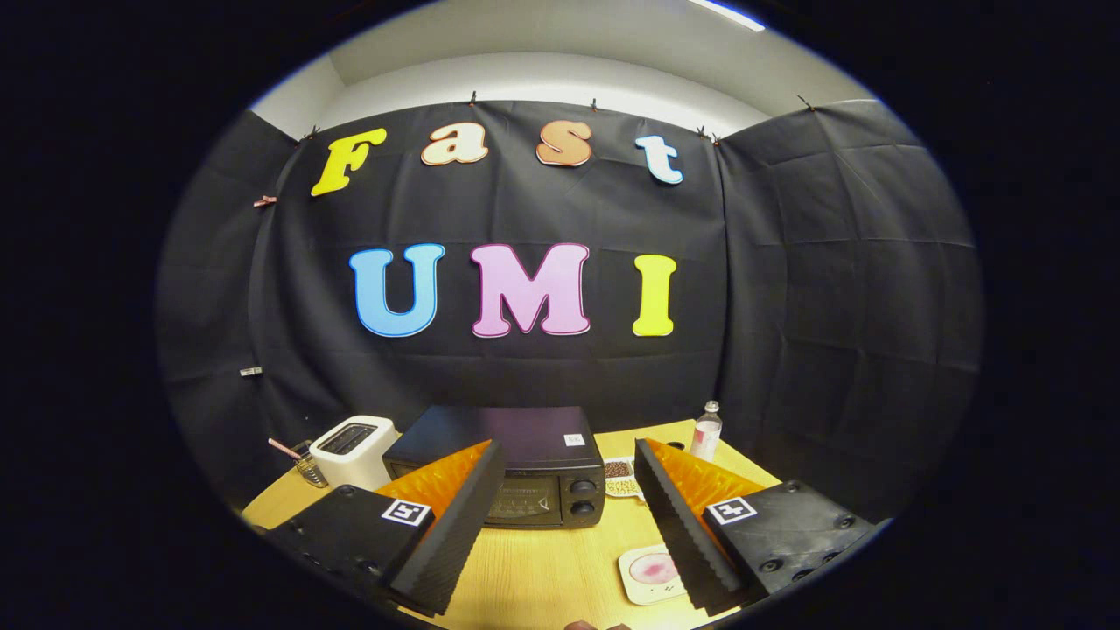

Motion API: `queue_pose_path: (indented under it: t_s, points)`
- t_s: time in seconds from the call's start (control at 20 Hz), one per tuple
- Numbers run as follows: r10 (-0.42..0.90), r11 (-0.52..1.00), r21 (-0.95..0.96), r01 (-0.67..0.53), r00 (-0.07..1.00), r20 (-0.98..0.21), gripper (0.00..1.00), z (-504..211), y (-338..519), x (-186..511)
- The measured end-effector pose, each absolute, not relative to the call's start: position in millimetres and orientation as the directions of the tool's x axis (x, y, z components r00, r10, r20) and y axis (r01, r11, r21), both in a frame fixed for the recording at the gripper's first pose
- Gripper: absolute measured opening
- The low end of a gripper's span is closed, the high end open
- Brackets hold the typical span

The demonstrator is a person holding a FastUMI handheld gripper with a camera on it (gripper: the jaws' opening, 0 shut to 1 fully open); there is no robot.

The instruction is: Open the toaster oven, put the food inside, and close the toaster oven door.

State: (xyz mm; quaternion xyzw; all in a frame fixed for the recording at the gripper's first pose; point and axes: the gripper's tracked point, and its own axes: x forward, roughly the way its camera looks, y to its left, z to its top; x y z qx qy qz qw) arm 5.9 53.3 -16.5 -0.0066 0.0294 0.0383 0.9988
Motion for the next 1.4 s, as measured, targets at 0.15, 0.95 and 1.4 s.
queue_pose_path:
  t_s: [0.15,0.95,1.4]
  points:
    - [0.082,0.997,-0.010,-0.083,0.995,-0.059,0.99,-16.3,62.0,11.5]
    - [0.188,0.982,0.018,-0.188,0.967,-0.172,0.99,-71.0,165.9,89.4]
    - [0.187,0.979,-0.025,-0.203,0.939,-0.288,0.99,-153.8,199.5,142.5]
